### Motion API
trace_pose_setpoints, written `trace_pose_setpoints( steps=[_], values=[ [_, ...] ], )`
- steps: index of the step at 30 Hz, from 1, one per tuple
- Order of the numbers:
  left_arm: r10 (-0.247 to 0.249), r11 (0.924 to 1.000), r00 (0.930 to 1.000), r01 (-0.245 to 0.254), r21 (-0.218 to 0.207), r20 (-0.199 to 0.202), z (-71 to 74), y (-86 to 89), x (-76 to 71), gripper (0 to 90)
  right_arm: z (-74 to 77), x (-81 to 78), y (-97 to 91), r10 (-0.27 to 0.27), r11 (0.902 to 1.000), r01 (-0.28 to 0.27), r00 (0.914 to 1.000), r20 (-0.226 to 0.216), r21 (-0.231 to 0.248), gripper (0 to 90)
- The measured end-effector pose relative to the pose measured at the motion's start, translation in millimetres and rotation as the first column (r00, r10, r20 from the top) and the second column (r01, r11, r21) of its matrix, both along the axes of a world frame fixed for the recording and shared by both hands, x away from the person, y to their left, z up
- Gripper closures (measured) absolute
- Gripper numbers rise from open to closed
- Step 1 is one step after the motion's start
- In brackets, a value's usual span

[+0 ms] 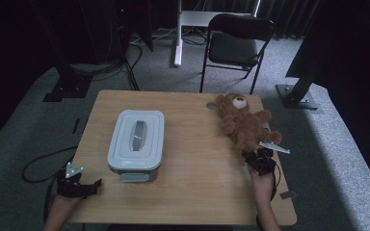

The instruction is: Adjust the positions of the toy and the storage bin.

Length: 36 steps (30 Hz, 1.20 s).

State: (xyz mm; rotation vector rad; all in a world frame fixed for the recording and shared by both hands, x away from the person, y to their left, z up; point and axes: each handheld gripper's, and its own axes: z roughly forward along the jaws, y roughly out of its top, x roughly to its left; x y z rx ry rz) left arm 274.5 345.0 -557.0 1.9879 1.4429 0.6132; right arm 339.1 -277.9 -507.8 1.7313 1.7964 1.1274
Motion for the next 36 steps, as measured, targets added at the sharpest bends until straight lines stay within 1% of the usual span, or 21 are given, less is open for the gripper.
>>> trace_pose_setpoints(
  steps=[1, 2, 4, 7, 8, 11, 14, 15, 19, 20, 22, 23, 25, 26, 27, 29, 30, 31, 32, 34, 36],
  values=[
    [0.0, 1.0, 1.0, 0.0, 0.0, 0.0, 0.0, 0.0, 0.0, 0.6, 0.0, 0.0, 0.0, 0.0, 1.0, 0.0, 1.0, 0.0, 0.0, 75.8],
    [0.0, 1.0, 1.0, 0.0, 0.0, 0.0, 0.0, 0.0, 0.0, 0.6, 1.4, -0.1, 3.0, 0.014, 0.9999, -0.014, 0.9998, 0.014, 0.0, 83.3],
    [0.001, 1.0, 1.0, -0.001, 0.0, 0.0, 0.0, 0.0, 0.0, 0.6, 2.4, 0.4, 5.1, 0.025, 0.9997, -0.025, 0.9996, 0.017, 0.005, 84.4],
    [0.003, 1.0, 1.0, -0.003, -0.001, 0.0, 0.0, 0.0, 0.1, 0.6, 8.8, 3.1, 14.3, 0.074, 0.9972, -0.075, 0.9966, 0.037, 0.008, 85.6],
    [0.003, 1.0, 1.0, -0.003, -0.001, 0.0, 0.0, 0.0, 0.2, 0.6, 11.1, 4.4, 17.6, 0.093, 0.9957, -0.093, 0.9949, 0.039, 0.005, 85.9],
    [0.004, 1.0, 1.0, -0.004, -0.001, 0.0, 0.0, -0.1, 0.2, 0.6, 18.2, 9.2, 26.9, 0.135, 0.9904, -0.136, 0.9895, 0.052, 0.023, 87.0],
    [0.004, 1.0, 1.0, -0.004, -0.001, 0.0, 0.0, 0.0, 0.2, 0.6, 27.3, 13.0, 36.2, 0.169, 0.9839, -0.173, 0.9825, 0.079, 0.047, 90.0],
    [0.003, 1.0, 1.0, -0.003, 0.0, 0.0, 0.0, 0.0, 0.2, 0.6, 31.4, 14.1, 39.4, 0.182, 0.98, -0.188, 0.9787, 0.095, 0.065, 90.0],
    [0.003, 1.0, 1.0, -0.003, 0.0, 0.0, 0.0, 0.0, 0.2, 0.7, 42.2, 17.3, 49.0, 0.199, 0.9756, -0.208, 0.9724, 0.122, 0.069, 90.0],
    [0.003, 1.0, 1.0, -0.003, -0.001, 0.0, 0.0, 0.0, 0.2, 0.6, 44.0, 18.5, 51.9, 0.207, 0.9748, -0.215, 0.9708, 0.122, 0.058, 90.0],
    [0.003, 1.0, 1.0, -0.003, 0.0, 0.0, 0.0, 0.0, 0.1, 0.7, 44.9, 18.7, 54.7, 0.207, 0.9757, -0.214, 0.9706, 0.123, 0.047, 90.0],
    [0.003, 1.0, 1.0, -0.003, 0.0, 0.0, 0.0, 0.0, 0.2, 0.6, 44.5, 18.6, 55.1, 0.212, 0.9744, -0.219, 0.9699, 0.12, 0.051, 90.0],
    [0.004, 1.0, 1.0, -0.004, -0.001, 0.0, 0.0, 0.0, 0.2, 0.6, 43.7, 14.6, 54.1, 0.206, 0.9746, -0.216, 0.969, 0.136, 0.059, 90.0],
    [0.003, 1.0, 1.0, -0.003, 0.0, 0.0, 0.0, -0.1, 0.2, 0.7, 43.4, 12.8, 54.0, 0.211, 0.9749, -0.219, 0.9677, 0.138, 0.042, 90.0],
    [0.003, 1.0, 1.0, -0.003, 0.0, 0.0, 0.0, 0.0, 0.1, 0.7, 41.7, 11.5, 53.4, 0.207, 0.9773, -0.211, 0.9691, 0.133, 0.016, 90.0],
    [0.003, 1.0, 1.0, -0.003, -0.001, 0.001, 0.0, -0.1, 0.1, 0.6, 40.1, 11.3, 52.2, 0.203, 0.9785, -0.206, 0.971, 0.127, 0.013, 89.0],
    [0.003, 1.0, 1.0, -0.003, -0.001, 0.001, 0.0, -0.1, 0.1, 0.7, 35.8, 9.7, 49.2, 0.192, 0.981, -0.194, 0.9747, 0.115, 0.006, 75.3],
    [0.001, 1.0, 1.0, -0.001, 0.0, 0.0, 0.0, 0.0, 0.0, 0.7, 34.2, 8.5, 49.1, 0.195, 0.9808, -0.194, 0.9747, 0.109, -0.018, 67.0],
    [-0.002, 1.0, 1.0, 0.002, 0.0, 0.0, 0.0, 0.0, -0.1, 0.7, 32.6, 6.7, 49.1, 0.204, 0.9789, -0.202, 0.9732, 0.106, -0.029, 59.5],
    [-0.01, 0.9999, 0.9999, 0.01, 0.0, 0.001, 0.0, -0.1, -0.9, 0.7, 29.0, 2.8, 48.0, 0.231, 0.9726, -0.227, 0.9678, 0.101, -0.05, 49.7],
    [-0.017, 0.9998, 0.9998, 0.017, 0.003, -0.007, 0.7, 0.4, -1.0, 0.7, 24.3, -0.6, 44.8, 0.253, 0.9673, -0.251, 0.9632, 0.09, -0.037, 38.9]
  ],
)
